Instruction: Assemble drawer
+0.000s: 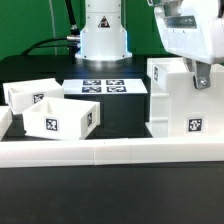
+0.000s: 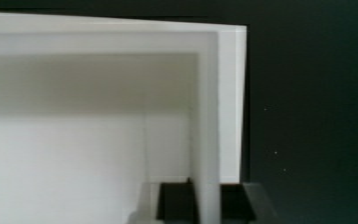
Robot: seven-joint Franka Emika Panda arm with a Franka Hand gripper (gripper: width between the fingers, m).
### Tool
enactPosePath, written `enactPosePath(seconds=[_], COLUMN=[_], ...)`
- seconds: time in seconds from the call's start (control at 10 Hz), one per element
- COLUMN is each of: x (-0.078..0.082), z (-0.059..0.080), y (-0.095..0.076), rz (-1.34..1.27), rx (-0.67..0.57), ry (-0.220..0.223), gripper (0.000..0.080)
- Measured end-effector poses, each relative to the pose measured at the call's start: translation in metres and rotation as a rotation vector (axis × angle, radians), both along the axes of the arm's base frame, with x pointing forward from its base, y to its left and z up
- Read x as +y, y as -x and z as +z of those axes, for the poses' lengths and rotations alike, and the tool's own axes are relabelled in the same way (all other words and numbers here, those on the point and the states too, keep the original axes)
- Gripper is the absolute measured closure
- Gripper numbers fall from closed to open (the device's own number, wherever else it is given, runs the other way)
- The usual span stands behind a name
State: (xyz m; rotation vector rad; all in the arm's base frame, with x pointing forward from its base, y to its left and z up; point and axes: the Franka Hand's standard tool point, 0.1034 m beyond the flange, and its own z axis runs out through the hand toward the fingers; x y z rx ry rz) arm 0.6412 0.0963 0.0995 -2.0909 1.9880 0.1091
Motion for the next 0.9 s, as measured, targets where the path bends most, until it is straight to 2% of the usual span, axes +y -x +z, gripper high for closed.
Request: enactPosePath(seconds=[0.2,0.3,0.4,0.5,0.6,0.7,0.8,0.9], x=[-0.0001,0.0002,0.0005,0.0008,0.0012,0.0015,0.0019,0.0005], z=[-0.0008,-0.0009,-0.0004,0.0003,0.001,0.0018,0.0025,0.007], y=[-0.0059,-0.0058,-0.0063,-0.007,-0.0075,-0.0078,-0.0075,-0.0013], rz=[0.002,0.007,0.01,0.013,0.017,0.023,0.036,0.133], rx=[0.004,0.003,0.0,-0.004,-0.007,-0.01,-0.014,-0.035], ry=[-0.004,-0.003,-0.002,-0.002,-0.001,0.0,0.001,0.013], gripper=[0.0761,0.0695,0.0695,0.0512,0.0377,0.0377,0.0204,0.0166])
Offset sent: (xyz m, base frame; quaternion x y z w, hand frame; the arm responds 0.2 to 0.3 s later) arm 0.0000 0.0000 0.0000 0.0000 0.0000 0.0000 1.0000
